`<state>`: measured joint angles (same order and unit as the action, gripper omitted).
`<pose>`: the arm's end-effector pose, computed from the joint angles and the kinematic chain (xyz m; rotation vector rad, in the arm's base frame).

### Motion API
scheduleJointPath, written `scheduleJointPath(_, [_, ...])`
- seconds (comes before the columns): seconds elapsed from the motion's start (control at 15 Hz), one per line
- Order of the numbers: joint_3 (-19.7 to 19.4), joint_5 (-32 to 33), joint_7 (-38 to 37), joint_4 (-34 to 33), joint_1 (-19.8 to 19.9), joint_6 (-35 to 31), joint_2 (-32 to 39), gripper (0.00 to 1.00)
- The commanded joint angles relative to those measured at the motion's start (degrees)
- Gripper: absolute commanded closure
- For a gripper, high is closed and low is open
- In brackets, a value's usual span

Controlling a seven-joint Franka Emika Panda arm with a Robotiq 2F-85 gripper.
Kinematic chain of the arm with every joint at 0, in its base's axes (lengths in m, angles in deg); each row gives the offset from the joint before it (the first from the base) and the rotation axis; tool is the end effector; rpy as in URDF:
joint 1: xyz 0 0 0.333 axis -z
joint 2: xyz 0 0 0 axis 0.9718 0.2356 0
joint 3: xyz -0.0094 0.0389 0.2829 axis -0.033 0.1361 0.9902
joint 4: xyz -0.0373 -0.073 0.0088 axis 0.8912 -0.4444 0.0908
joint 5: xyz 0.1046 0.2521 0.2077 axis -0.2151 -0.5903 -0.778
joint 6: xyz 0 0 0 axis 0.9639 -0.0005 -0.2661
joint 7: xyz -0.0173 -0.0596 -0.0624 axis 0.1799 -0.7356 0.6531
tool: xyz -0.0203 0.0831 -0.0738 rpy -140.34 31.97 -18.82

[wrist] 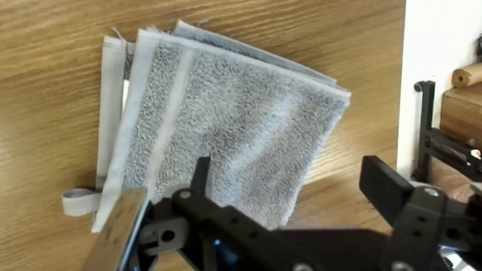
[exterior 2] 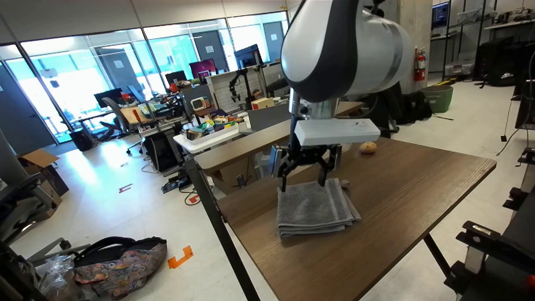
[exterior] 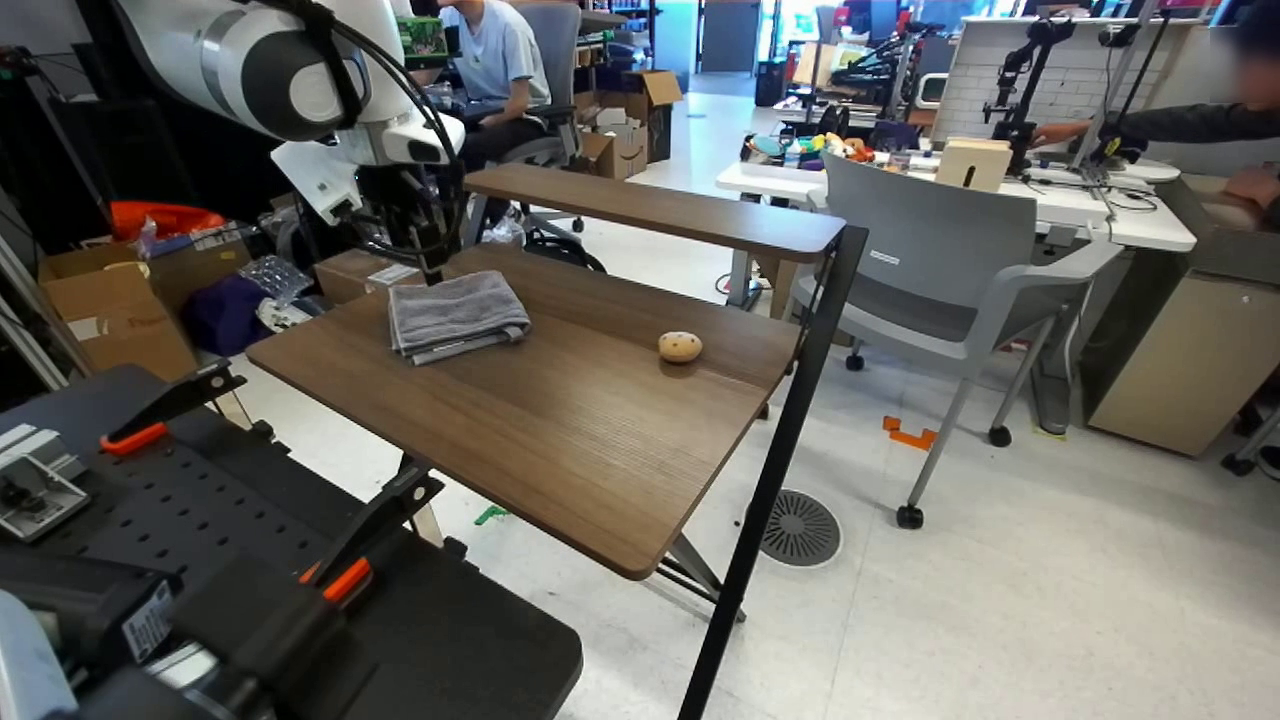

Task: Move the brown toy to the right and then wipe the table with the towel

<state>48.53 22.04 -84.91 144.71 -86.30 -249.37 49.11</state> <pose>0.5591 0.1674 0.1450 -2.8931 0.3532 -0.2288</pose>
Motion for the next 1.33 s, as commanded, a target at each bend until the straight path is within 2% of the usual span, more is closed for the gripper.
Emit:
scheduleJointPath(0.0, [-9.4, 2.0, -7.6, -4.4, -9.2, 0.9, 2.3, 0.0])
scheduleJointPath(0.2, [-18.3, 4.4, -16.1, -9.7, -17.0, 4.4, 7.7, 0.0])
scheduleJointPath(0.33, [-21.5, 5.8, -21.1, -13.4, -19.8, 8.9, 11.7, 0.0])
scheduleJointPath(0.47, [-21.5, 7.2, -24.0, -16.4, -19.9, 13.0, 14.5, 0.0])
scheduleJointPath(0.53, [-19.3, 7.3, -21.8, -11.4, -18.1, 8.9, 10.9, 0.0])
scheduleJointPath(1.07, [-19.4, 7.9, -22.5, -13.2, -17.9, 10.0, 12.6, 0.0])
scheduleJointPath(1.27, [-15.9, 7.9, -19.5, -16.9, -16.0, 13.0, 16.4, 0.0])
